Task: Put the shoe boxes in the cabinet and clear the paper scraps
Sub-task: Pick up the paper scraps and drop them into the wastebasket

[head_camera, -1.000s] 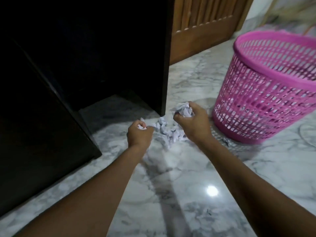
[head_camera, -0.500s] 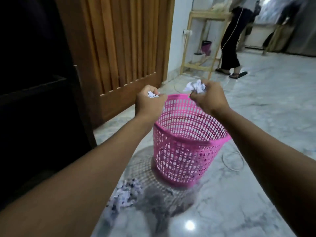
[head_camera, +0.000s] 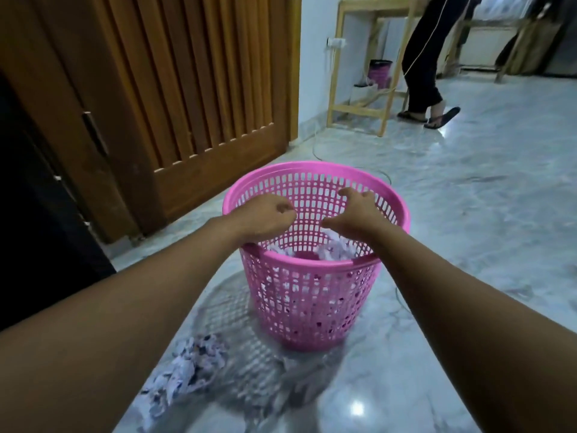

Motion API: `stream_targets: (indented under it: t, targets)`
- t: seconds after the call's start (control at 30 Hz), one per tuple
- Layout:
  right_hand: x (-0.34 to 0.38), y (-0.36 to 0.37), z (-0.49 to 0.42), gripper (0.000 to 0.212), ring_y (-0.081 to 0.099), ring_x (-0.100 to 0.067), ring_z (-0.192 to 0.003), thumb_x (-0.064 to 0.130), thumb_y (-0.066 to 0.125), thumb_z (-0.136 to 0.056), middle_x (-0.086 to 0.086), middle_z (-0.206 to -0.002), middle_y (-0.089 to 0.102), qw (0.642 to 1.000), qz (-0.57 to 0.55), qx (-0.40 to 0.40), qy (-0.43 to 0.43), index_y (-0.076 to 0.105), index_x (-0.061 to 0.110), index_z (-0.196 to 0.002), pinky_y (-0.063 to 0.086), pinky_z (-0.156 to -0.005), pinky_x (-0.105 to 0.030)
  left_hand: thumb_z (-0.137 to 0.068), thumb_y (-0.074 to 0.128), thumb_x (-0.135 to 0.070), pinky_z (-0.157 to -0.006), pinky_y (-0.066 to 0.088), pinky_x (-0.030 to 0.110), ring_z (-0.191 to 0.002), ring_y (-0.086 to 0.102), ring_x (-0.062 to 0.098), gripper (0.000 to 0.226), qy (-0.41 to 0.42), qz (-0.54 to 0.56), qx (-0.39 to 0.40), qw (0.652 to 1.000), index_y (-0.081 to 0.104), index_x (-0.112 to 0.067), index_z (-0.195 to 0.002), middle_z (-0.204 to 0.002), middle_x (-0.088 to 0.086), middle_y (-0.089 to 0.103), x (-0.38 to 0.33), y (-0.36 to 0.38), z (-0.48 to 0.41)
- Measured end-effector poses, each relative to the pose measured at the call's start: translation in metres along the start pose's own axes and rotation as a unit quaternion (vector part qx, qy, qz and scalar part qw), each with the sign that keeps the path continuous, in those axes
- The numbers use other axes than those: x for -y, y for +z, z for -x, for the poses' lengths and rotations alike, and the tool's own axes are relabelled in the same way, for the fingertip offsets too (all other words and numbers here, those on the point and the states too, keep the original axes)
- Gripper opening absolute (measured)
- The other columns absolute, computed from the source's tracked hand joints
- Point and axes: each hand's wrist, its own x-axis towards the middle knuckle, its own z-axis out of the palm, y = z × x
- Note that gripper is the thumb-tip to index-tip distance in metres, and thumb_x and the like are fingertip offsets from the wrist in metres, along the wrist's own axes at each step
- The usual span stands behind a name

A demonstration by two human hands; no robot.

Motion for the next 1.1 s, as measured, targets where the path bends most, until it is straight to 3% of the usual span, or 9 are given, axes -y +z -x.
stream_targets:
  t: [0.1,0.23,0.37,0.5,0.63,0.73,0.83,1.0,1.1]
  targets:
    - [0.016,-0.004,0.024,0.034,0.068,-0.019,-0.088,0.043,0.063,-0.091,-0.006,-0.108,0.07,0.996,0.051,-0.017,-0.064,0.067,0.018,-0.113,0.053,-0.074,-0.031,-0.096,0.045,-0.045,-0.073,0.06,0.041,-0.075,0.069,0.014,0.04,0.019,-0.027,-0.062,0.998,0.074,-0.02,-0.089,-0.084,-0.004,0.073,0.02,-0.002,0.031]
    - [0.049,0.017,0.075,0.055,0.06,-0.011,-0.052,0.057,0.043,-0.097,0.004,-0.057,0.061,0.984,0.118,-0.025,-0.13,0.065,0.018,-0.065,0.036,-0.054,-0.02,-0.097,0.044,-0.047,-0.07,0.056,0.044,-0.073,0.064,0.016,0.044,0.103,-0.054,-0.167,0.979,0.072,-0.017,-0.083,-0.08,-0.001,0.07,0.048,0.001,0.07]
    - [0.049,0.058,0.121,0.038,0.064,-0.026,-0.078,0.047,0.045,-0.096,-0.002,-0.082,0.067,0.939,0.172,-0.171,-0.243,0.069,0.02,-0.087,0.044,-0.069,-0.033,-0.098,0.047,-0.044,-0.109,0.039,0.04,-0.134,0.044,0.019,0.04,0.088,-0.024,-0.19,0.977,0.06,-0.024,-0.13,-0.143,0.001,0.052,0.069,0.01,0.097]
    - [0.025,0.125,0.166,0.021,0.058,-0.028,-0.103,0.025,0.06,-0.088,-0.009,-0.113,0.066,0.868,0.119,-0.334,-0.348,0.069,0.016,-0.105,0.044,-0.092,-0.045,-0.096,0.051,-0.044,-0.116,0.029,0.039,-0.144,0.029,0.019,0.053,-0.027,0.066,-0.204,0.976,0.042,-0.028,-0.146,-0.156,0.001,0.034,0.117,0.051,0.141]
    - [-0.014,0.208,0.184,0.03,0.065,-0.031,-0.1,0.026,0.056,-0.09,-0.007,-0.117,0.065,0.939,0.147,-0.077,-0.302,0.064,0.02,-0.118,0.055,-0.076,-0.043,-0.092,0.055,-0.051,-0.118,0.023,0.045,-0.149,0.01,0.027,0.067,-0.238,0.063,-0.17,0.954,0.029,-0.031,-0.151,-0.161,0.01,0.017,0.174,0.118,0.208]
    - [-0.045,0.25,0.164,0.054,0.045,-0.03,-0.134,0.043,0.04,-0.096,-0.009,-0.151,0.043,0.963,0.22,0.083,-0.128,0.042,0.023,-0.146,0.041,-0.107,-0.043,-0.085,0.063,-0.053,-0.119,0.015,0.047,-0.148,0.008,0.036,0.077,-0.325,0.034,-0.202,0.923,0.032,-0.028,-0.151,-0.159,0.02,0.017,0.202,0.16,0.258]
    - [-0.065,0.288,0.145,0.069,0.045,-0.038,-0.134,0.044,0.02,-0.09,-0.019,-0.145,0.049,0.944,0.284,0.109,-0.126,0.053,0.007,-0.139,0.027,-0.115,-0.05,-0.079,0.059,-0.063,-0.117,0.016,0.053,-0.146,0.011,0.039,0.084,-0.374,-0.013,-0.219,0.901,0.032,-0.027,-0.15,-0.157,0.023,0.017,0.226,0.186,0.294]
    - [-0.07,0.313,0.148,0.042,0.06,-0.038,-0.114,0.016,0.044,-0.092,-0.023,-0.127,0.061,0.978,0.198,0.044,-0.054,0.06,0.002,-0.128,0.041,-0.103,-0.043,-0.082,0.051,-0.064,-0.117,0.02,0.054,-0.145,0.012,0.037,0.083,-0.413,-0.011,-0.202,0.888,0.024,-0.028,-0.153,-0.157,0.021,0.017,0.253,0.215,0.329]
    - [-0.079,0.316,0.152,0.04,0.044,-0.019,-0.126,0.03,0.04,-0.102,0.007,-0.135,0.047,0.998,0.048,0.037,-0.008,0.051,0.014,-0.137,0.034,-0.096,-0.007,-0.095,0.048,-0.04,-0.114,0.03,0.054,-0.146,0.016,0.036,0.064,-0.387,0.029,-0.194,0.901,0.03,-0.018,-0.152,-0.157,0.02,0.017,0.259,0.232,0.337]
